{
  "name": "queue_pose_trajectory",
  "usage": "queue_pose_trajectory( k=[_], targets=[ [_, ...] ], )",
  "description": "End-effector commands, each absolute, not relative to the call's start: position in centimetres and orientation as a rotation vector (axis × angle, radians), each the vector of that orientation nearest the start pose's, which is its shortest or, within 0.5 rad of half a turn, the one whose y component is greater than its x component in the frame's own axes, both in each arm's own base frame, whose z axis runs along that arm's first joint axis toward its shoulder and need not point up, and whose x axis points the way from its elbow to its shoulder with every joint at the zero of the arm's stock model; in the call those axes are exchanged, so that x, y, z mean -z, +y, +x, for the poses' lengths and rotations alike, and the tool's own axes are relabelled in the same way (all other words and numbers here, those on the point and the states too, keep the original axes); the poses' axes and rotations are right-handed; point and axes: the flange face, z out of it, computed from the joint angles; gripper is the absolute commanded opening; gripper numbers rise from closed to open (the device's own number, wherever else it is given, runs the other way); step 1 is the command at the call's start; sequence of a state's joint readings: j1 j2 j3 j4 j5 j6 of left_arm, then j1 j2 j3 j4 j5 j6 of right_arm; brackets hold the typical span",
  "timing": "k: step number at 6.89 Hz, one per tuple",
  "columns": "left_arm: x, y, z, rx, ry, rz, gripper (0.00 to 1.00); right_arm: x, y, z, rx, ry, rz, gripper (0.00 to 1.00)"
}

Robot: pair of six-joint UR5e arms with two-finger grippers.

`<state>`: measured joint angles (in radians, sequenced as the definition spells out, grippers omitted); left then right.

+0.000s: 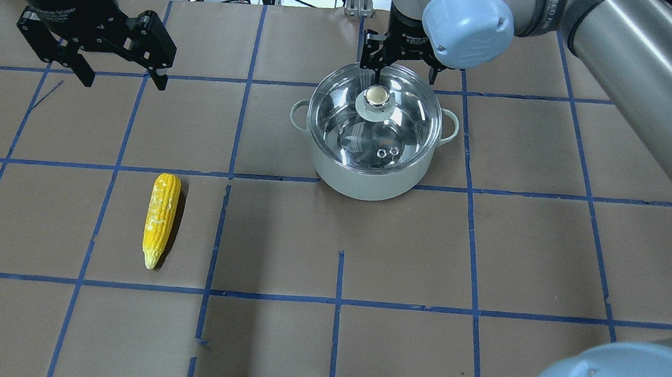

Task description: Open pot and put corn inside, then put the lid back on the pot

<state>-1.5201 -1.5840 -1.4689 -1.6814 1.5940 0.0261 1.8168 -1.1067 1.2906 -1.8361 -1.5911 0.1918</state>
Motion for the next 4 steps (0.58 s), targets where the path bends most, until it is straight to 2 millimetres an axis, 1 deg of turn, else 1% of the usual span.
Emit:
queue_pose_trajectory(
  k=[1,2,3,4],
  targets=[
    [-52.21,-49.70,-10.60,-0.030,3.119,-0.038,1.00,-36.26,-63.60,30.98,0.141,3.137,-0.114,0.95],
    [-52.14,-49.69,-10.59,-0.033,3.117,-0.036,1.00,-36.27,-63.29,31.65,0.144,3.137,-0.128,0.94],
    [-52.06,-49.68,-10.63,-0.035,3.122,-0.033,1.00,-36.27,-63.19,31.85,0.144,3.137,-0.133,0.94],
    [-52.08,-49.71,-10.54,-0.032,3.121,-0.036,1.00,-35.74,-63.36,31.90,0.140,3.138,-0.133,0.94]
  ],
)
